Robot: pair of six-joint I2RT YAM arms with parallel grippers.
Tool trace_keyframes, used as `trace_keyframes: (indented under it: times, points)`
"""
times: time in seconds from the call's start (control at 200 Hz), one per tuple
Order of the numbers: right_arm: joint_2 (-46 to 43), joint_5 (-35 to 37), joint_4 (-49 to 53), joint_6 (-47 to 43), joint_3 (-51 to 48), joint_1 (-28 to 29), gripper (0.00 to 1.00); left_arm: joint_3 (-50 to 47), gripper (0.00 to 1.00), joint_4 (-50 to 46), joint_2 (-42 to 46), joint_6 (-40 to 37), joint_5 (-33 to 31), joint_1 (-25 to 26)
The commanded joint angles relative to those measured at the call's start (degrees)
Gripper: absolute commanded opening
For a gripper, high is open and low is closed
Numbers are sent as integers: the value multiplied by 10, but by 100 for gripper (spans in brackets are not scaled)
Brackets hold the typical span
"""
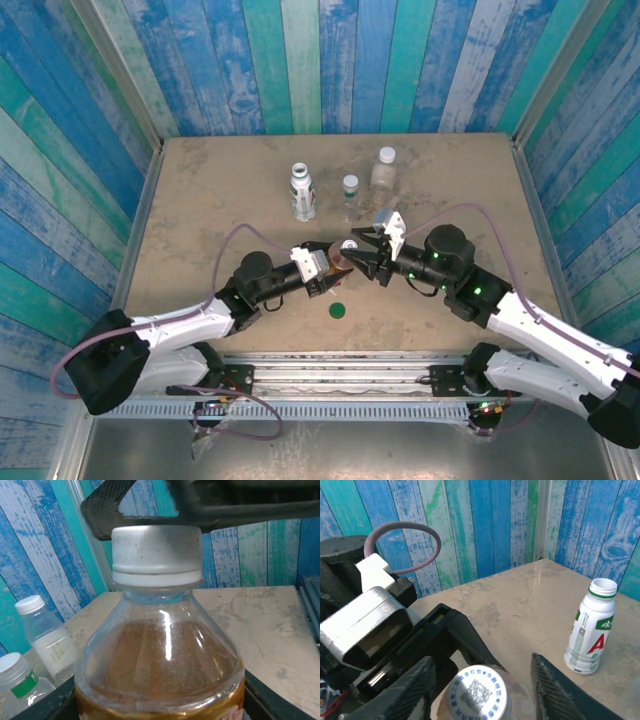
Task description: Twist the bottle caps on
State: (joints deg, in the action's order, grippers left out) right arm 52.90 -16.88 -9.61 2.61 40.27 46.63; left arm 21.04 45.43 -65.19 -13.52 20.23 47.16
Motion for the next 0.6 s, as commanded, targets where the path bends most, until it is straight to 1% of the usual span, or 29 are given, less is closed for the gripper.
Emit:
trace_keyframes:
  times: [0.0,0.125,0.235,0.39,0.431,0.471,0.491,0.596]
  points:
    - [8,-10,-30,10,-4,-1,46,11,46,21,-8,12,17,-2]
    - [12,-13,-19,1,-2,-1,37,13,46,12,-6,8,14,-2]
    - [18,-21,-3,-15,0,-1,32,16,46,8,-8,7,11,-2]
    - [27,-35,13,-30,9,-1,32,17,46,8,-10,7,9,-1]
    - [30,-34,17,-34,10,-1,35,18,47,6,-10,7,9,-1]
    - [31,-33,20,-39,12,-1,41,19,47,4,-10,6,9,-2]
    - [32,-32,21,-41,13,-1,42,19,47,4,-9,6,8,-2]
    - [36,-34,24,-41,18,-1,35,17,47,2,-9,5,7,-2]
